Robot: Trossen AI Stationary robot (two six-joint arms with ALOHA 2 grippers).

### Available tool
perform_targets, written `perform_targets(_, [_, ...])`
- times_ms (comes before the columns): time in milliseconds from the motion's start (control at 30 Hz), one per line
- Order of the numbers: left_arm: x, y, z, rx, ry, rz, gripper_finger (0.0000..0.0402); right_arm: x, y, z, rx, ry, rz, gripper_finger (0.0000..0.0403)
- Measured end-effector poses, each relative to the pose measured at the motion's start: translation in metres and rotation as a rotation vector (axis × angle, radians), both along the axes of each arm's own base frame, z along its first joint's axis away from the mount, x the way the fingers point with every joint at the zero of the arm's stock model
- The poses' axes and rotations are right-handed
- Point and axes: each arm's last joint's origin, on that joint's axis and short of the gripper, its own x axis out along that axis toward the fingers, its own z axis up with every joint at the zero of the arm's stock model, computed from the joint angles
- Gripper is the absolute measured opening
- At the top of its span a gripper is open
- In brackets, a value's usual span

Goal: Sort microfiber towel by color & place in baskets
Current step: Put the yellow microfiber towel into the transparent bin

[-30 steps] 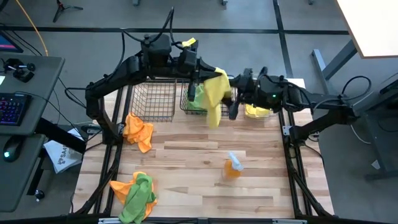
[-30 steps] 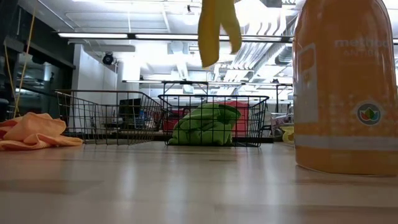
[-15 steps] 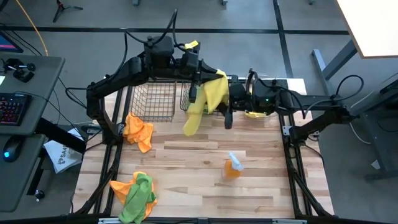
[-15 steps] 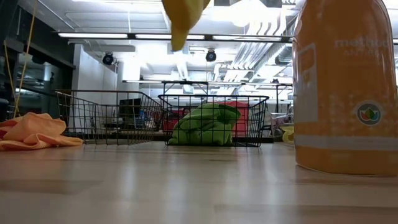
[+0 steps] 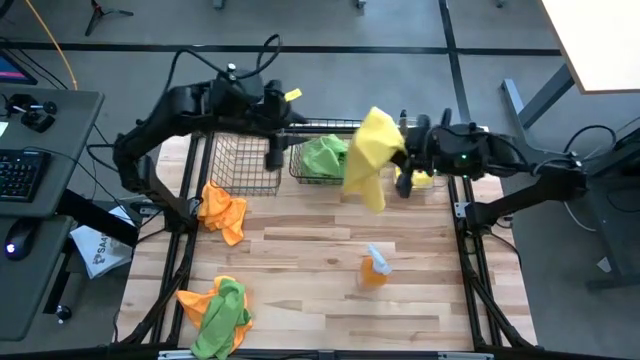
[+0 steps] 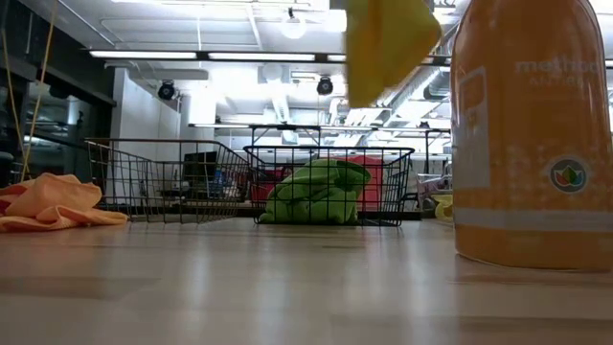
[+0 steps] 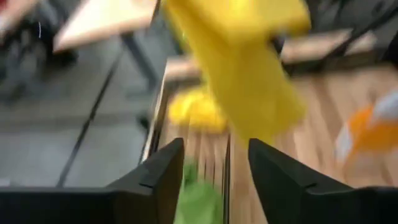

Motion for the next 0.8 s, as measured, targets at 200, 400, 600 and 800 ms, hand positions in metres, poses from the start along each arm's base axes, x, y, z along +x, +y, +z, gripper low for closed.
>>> perform_targets(200, [-0.032, -0.004, -0.008, -0.181, 0.157, 0.138, 0.0202, -0.038, -0.021, -0.008, -0.065, 0.171, -0.288, 0.0001])
perform_targets(400, [-0.042, -0.023, -0.017, -0.272, 0.124, 0.089, 0.0203, -0.054, -0.052, -0.025, -0.083, 0.224, -0.463, 0.0001])
perform_targets(600, [-0.054, -0.052, -0.045, -0.356, -0.097, 0.008, 0.0204, -0.077, -0.074, -0.064, -0.022, 0.269, -0.548, 0.0000])
perform_targets(800, [-0.067, -0.069, -0.098, -0.466, -0.228, 0.057, 0.0204, -0.092, -0.096, -0.096, 0.057, 0.313, -0.646, 0.0000])
